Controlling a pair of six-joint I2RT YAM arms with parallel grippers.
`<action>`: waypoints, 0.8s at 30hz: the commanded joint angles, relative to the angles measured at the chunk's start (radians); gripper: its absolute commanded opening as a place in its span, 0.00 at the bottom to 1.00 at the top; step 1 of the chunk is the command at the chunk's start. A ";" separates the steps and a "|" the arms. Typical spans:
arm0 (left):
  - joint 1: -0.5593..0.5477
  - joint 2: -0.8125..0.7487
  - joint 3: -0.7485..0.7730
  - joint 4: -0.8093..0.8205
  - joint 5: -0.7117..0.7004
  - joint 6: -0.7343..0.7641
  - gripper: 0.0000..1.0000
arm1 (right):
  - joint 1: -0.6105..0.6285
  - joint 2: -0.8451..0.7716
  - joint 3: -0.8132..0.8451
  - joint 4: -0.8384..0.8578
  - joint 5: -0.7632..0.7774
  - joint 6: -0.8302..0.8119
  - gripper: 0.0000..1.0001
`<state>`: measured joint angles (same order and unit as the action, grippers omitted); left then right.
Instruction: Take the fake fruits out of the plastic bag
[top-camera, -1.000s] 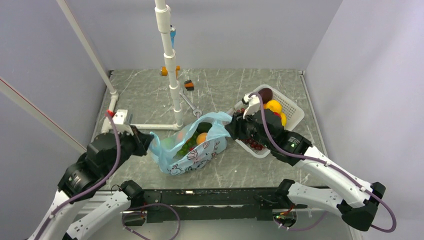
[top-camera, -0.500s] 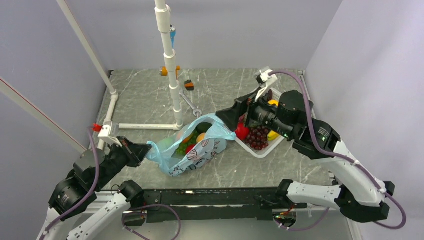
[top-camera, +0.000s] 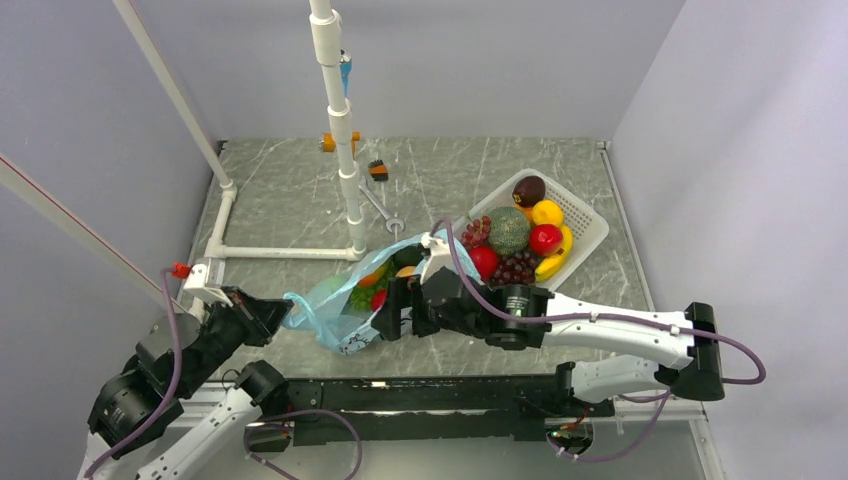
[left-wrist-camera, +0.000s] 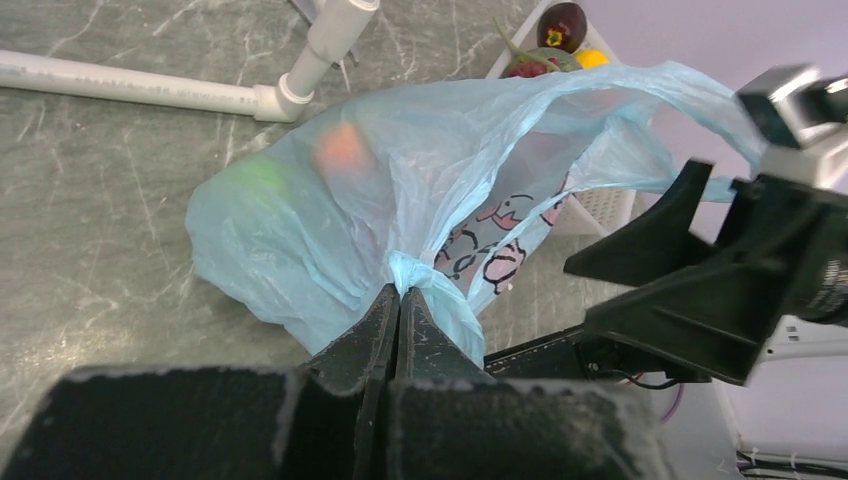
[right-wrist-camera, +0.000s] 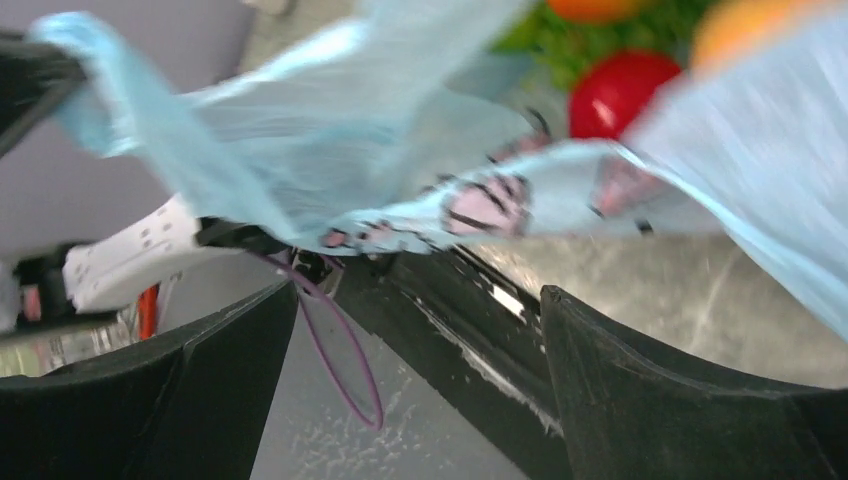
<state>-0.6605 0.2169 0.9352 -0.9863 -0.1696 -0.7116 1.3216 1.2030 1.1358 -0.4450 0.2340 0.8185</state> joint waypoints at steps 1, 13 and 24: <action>0.005 -0.020 -0.025 -0.022 -0.028 -0.001 0.00 | 0.008 -0.064 -0.113 0.076 0.149 0.427 0.95; 0.005 -0.064 -0.025 -0.103 -0.020 -0.018 0.00 | -0.161 0.068 -0.177 0.111 0.124 0.515 0.94; 0.005 0.021 0.121 -0.217 -0.016 0.045 0.54 | -0.141 0.078 -0.292 0.118 0.178 0.363 0.21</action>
<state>-0.6605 0.1699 0.9470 -1.1873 -0.1810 -0.7105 1.1603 1.2854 0.8719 -0.3466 0.3767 1.2629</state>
